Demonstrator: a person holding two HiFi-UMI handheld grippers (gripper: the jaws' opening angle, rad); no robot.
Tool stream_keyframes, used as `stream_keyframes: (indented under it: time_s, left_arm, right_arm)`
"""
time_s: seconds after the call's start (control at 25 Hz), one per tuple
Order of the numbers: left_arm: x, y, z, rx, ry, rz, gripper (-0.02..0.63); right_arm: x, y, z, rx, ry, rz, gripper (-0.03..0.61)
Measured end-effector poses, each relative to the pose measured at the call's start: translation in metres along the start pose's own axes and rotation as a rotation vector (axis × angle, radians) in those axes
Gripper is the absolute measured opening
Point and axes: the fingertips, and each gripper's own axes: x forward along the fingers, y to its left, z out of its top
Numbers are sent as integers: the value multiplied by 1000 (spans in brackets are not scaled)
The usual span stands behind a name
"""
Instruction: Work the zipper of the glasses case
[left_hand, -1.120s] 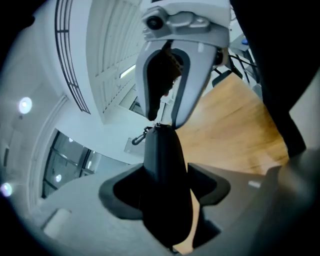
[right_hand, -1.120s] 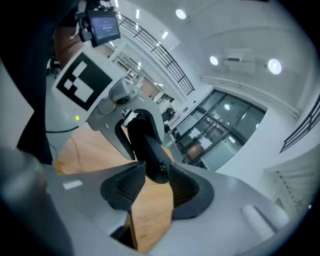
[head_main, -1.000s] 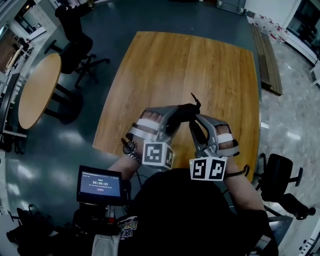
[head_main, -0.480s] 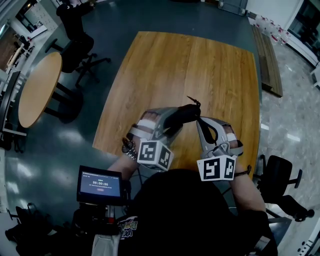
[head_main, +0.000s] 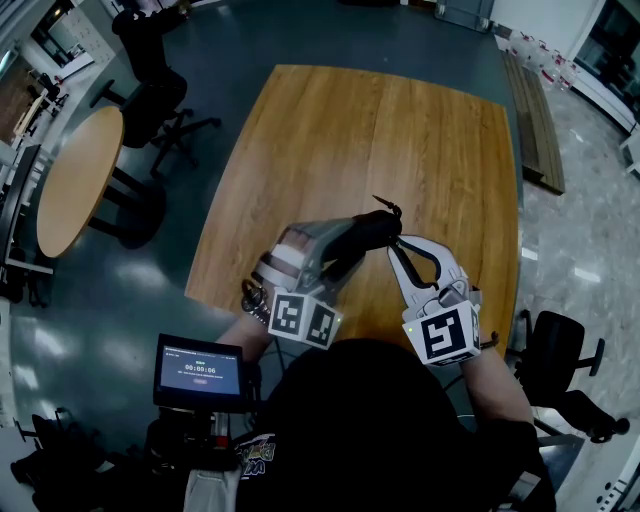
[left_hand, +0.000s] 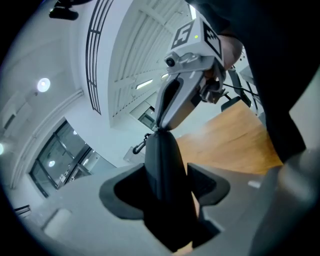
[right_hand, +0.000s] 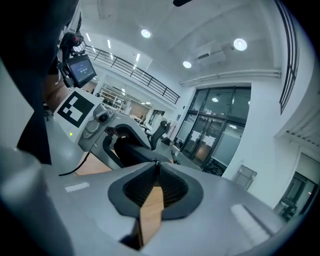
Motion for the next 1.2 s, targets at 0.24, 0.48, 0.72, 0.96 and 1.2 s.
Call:
stream_keyframes:
  time_s: [0.24,0.48,0.72,0.96,1.2]
  left_arm:
    - [-3,3,10,-11,-53,28,267]
    - [-29,15,32,-2,-248,79,255]
    - [-48,23,51,-21,-399,88,252]
    - [-73,32,66,-338,-570,-104,250]
    - [-89,37,72,-511,-648,-243,250]
  right_arm:
    - [-5,-6,6,45,-52,-2,9]
    - [-20,-17,25,278,-151,72,9]
    - [-33,-35,23,677,-214,210,9]
    - [-45,-38,30,836,-284,396,8]
    - [-53,-33,28,1129,-354,686,9]
